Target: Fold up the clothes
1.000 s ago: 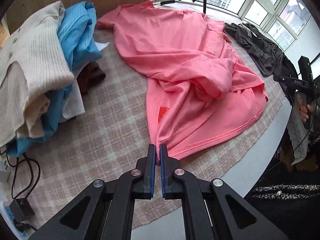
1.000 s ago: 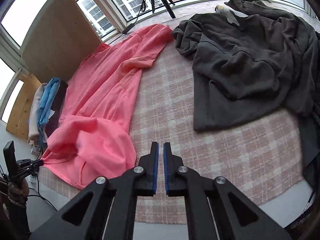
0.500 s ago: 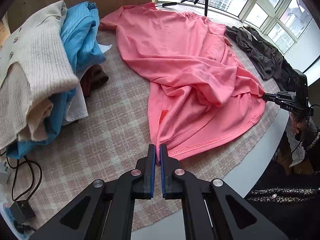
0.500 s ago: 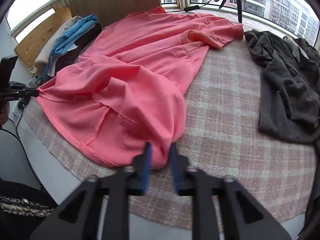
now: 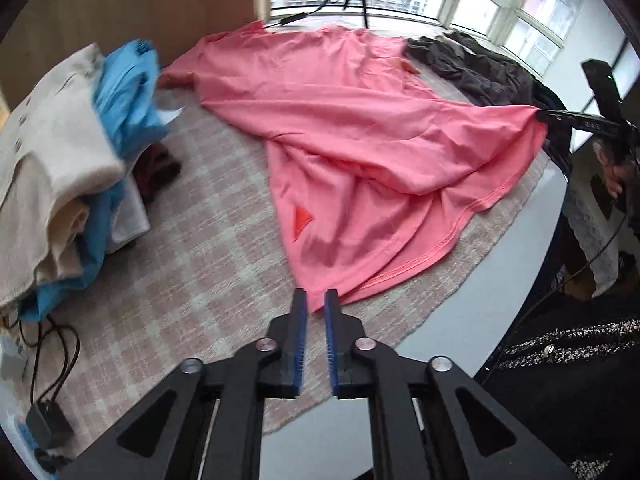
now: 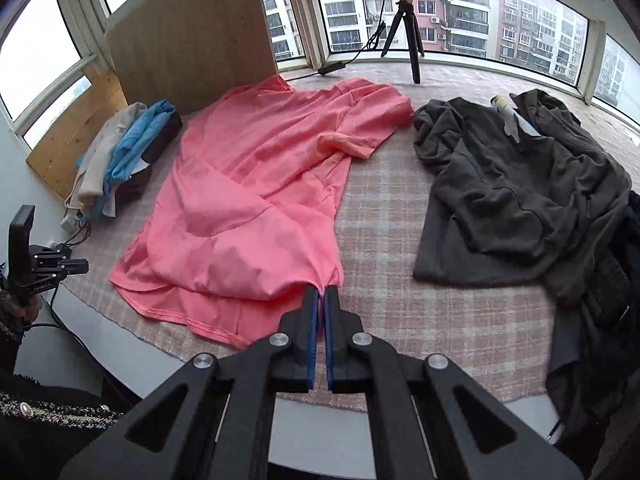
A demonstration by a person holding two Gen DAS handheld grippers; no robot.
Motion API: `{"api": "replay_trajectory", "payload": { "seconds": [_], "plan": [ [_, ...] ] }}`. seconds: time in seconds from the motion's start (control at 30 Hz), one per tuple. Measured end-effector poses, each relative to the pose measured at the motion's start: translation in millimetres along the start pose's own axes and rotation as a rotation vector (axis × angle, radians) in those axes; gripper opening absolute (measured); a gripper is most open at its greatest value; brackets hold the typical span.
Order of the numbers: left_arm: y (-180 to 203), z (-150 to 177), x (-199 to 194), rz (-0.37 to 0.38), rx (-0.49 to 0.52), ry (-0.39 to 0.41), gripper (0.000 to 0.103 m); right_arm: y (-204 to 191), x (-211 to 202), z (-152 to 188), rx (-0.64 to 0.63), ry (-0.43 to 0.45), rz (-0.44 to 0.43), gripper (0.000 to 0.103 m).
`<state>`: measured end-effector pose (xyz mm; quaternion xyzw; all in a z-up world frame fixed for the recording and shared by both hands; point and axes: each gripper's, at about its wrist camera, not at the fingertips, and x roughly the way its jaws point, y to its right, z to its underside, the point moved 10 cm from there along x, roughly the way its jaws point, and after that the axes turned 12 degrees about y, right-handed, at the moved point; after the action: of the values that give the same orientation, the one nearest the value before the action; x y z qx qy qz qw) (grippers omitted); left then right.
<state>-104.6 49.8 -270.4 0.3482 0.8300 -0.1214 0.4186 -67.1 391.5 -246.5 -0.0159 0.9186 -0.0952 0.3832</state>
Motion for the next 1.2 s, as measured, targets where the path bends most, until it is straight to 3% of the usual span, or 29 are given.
{"api": "replay_trajectory", "payload": {
  "seconds": [0.03,0.07,0.17,0.33,0.4,0.47,0.57,0.67,0.83,0.87,0.9,0.93,1.0,1.03,1.07,1.2],
  "plan": [
    [9.2,-6.8,7.4,0.013,0.047,0.004,0.034,-0.6,6.5,5.5,0.000,-0.018,-0.005,0.003],
    [15.8,-10.6,15.5,0.022,0.093,-0.002,0.036,-0.5,10.9,10.2,-0.002,-0.031,-0.007,0.003],
    [22.3,-9.5,41.2,0.034,0.165,-0.056,0.034,-0.3,21.7,17.9,0.000,-0.058,-0.010,0.003],
    [27.4,-8.8,71.4,0.048,0.192,-0.098,0.033,6.4,30.2,23.6,0.043,-0.074,-0.009,0.003],
    [27.3,-12.7,70.8,0.079,0.165,-0.084,0.000,9.3,31.0,24.9,0.046,-0.077,-0.003,0.003],
    [15.6,-15.3,64.6,0.059,0.110,-0.083,0.000,12.8,30.4,24.2,0.048,-0.074,0.006,0.003],
    [-17.5,-26.0,28.1,0.050,-0.084,-0.008,0.000,12.7,27.2,20.4,0.052,-0.063,0.002,0.003],
    [-63.6,-16.9,-18.0,-0.045,-0.226,0.063,0.000,6.1,22.0,15.4,0.044,-0.044,-0.012,0.003],
    [-131.3,39.2,-28.1,-0.334,-0.305,-0.067,0.000,-21.0,21.9,15.7,0.031,-0.042,-0.083,0.003],
    [-135.7,41.5,-28.1,-0.352,-0.316,-0.071,0.000,-27.2,23.5,17.8,0.008,-0.050,-0.083,0.003],
    [-130.6,35.9,-26.7,-0.322,-0.318,-0.051,0.000,-31.4,25.4,19.5,-0.013,-0.058,-0.078,0.003],
    [-118.9,25.8,-24.3,-0.286,-0.288,-0.020,0.000,-34.4,27.4,21.7,-0.024,-0.068,-0.081,0.003],
    [-85.9,4.3,-15.1,-0.206,-0.171,0.023,0.014,-34.0,29.6,25.3,-0.020,-0.080,-0.084,0.003],
    [-69.7,-4.0,-7.6,-0.171,-0.107,0.032,0.030,-32.4,30.1,26.5,-0.014,-0.083,-0.081,0.003],
    [-54.2,-10.9,0.6,-0.138,-0.044,0.036,0.039,-30.8,30.6,27.6,-0.008,-0.085,-0.077,0.003],
    [-21.8,-13.6,38.3,-0.098,0.156,-0.052,0.038,-19.4,27.3,24.7,0.020,-0.073,-0.061,0.003]
  ]
}}
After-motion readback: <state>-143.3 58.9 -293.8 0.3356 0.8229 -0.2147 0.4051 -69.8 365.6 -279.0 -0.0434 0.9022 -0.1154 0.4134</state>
